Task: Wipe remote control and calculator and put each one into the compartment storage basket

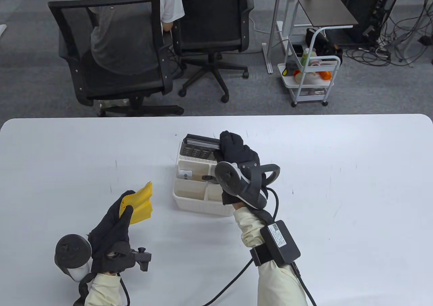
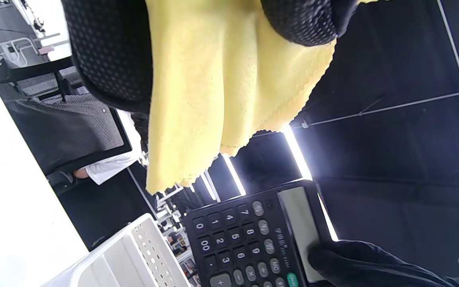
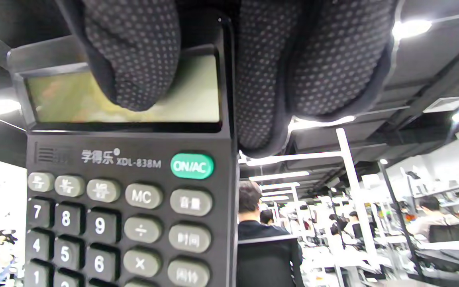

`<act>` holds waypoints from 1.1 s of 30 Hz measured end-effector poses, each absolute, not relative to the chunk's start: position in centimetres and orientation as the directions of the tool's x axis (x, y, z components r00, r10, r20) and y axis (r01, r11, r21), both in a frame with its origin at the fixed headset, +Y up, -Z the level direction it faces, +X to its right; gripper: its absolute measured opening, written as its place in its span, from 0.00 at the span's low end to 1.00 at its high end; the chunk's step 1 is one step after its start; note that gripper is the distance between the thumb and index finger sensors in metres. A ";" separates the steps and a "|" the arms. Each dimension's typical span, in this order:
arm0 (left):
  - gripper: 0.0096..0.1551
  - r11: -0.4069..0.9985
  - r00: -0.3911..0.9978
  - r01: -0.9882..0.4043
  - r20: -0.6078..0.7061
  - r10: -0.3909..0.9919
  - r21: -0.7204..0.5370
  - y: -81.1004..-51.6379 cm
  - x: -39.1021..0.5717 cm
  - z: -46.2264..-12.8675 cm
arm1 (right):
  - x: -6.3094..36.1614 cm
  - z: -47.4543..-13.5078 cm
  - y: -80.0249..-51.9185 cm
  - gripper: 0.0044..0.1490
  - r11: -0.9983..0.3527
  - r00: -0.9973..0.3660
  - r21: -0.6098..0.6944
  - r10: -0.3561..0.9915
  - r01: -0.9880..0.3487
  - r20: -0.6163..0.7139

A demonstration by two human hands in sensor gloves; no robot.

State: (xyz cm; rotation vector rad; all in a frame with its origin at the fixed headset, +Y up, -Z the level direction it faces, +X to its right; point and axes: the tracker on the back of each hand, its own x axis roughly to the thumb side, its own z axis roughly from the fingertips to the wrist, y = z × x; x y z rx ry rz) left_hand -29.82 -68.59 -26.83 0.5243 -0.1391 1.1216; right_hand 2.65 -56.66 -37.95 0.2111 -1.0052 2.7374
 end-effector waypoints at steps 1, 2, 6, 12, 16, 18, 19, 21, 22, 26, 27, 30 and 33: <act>0.24 0.330 0.441 -0.885 0.361 0.822 0.328 -68.7 -29.8 -26.9 | 2.6 -38.6 -57.1 0.29 -0.751 -0.969 -0.614 0.158 -0.244 0.192; 0.24 0.332 0.440 -0.886 0.357 0.824 0.324 -68.8 -29.8 -26.9 | 2.5 -39.3 -57.5 0.30 -0.761 -0.972 -0.605 0.158 -0.233 0.176; 0.24 0.336 0.438 -0.887 0.350 0.828 0.317 -69.0 -29.8 -27.0 | 2.4 -41.3 -59.2 0.30 -0.793 -0.976 -0.569 0.167 -0.217 0.139; 0.24 0.324 0.423 -0.896 0.363 0.831 0.302 -68.9 -30.0 -27.2 | 2.0 -43.6 -61.9 0.30 -0.844 -0.981 -0.500 0.168 -0.195 0.099; 0.24 0.326 0.421 -0.898 0.356 0.835 0.297 -69.0 -30.0 -27.3 | 1.5 -44.6 -63.4 0.31 -0.882 -0.986 -0.441 0.147 -0.166 0.078; 0.24 0.328 0.421 -0.898 0.352 0.836 0.293 -69.0 -30.0 -27.3 | 1.2 -44.9 -63.9 0.31 -0.897 -0.988 -0.414 0.137 -0.154 0.072; 0.24 0.329 0.420 -0.898 0.351 0.837 0.291 -69.0 -29.9 -27.3 | 1.1 -45.0 -64.2 0.31 -0.904 -0.989 -0.402 0.130 -0.147 0.069; 0.24 0.331 0.420 -0.899 0.350 0.837 0.288 -69.0 -29.9 -27.3 | 1.0 -45.2 -64.6 0.31 -0.912 -0.991 -0.387 0.119 -0.135 0.065; 0.24 0.332 0.420 -0.899 0.349 0.838 0.286 -69.0 -29.8 -27.3 | 0.9 -45.3 -64.7 0.31 -0.916 -0.992 -0.379 0.112 -0.127 0.062; 0.24 0.335 0.418 -0.901 0.346 0.840 0.277 -69.2 -29.7 -27.4 | 0.8 -45.5 -65.2 0.31 -0.927 -0.993 -0.357 0.102 -0.116 0.058; 0.24 0.335 0.418 -0.901 0.345 0.840 0.275 -69.2 -29.7 -27.4 | 0.8 -45.4 -65.3 0.31 -0.929 -0.994 -0.353 0.095 -0.110 0.059; 0.24 0.336 0.418 -0.901 0.343 0.841 0.273 -69.2 -29.7 -27.4 | 0.6 -45.3 -65.7 0.32 -0.937 -0.993 -0.331 0.101 -0.113 0.053; 0.24 0.343 0.418 -0.903 0.339 0.843 0.259 -69.4 -29.5 -27.5 | 0.6 -45.0 -66.2 0.33 -0.937 -0.991 -0.322 0.119 -0.132 0.059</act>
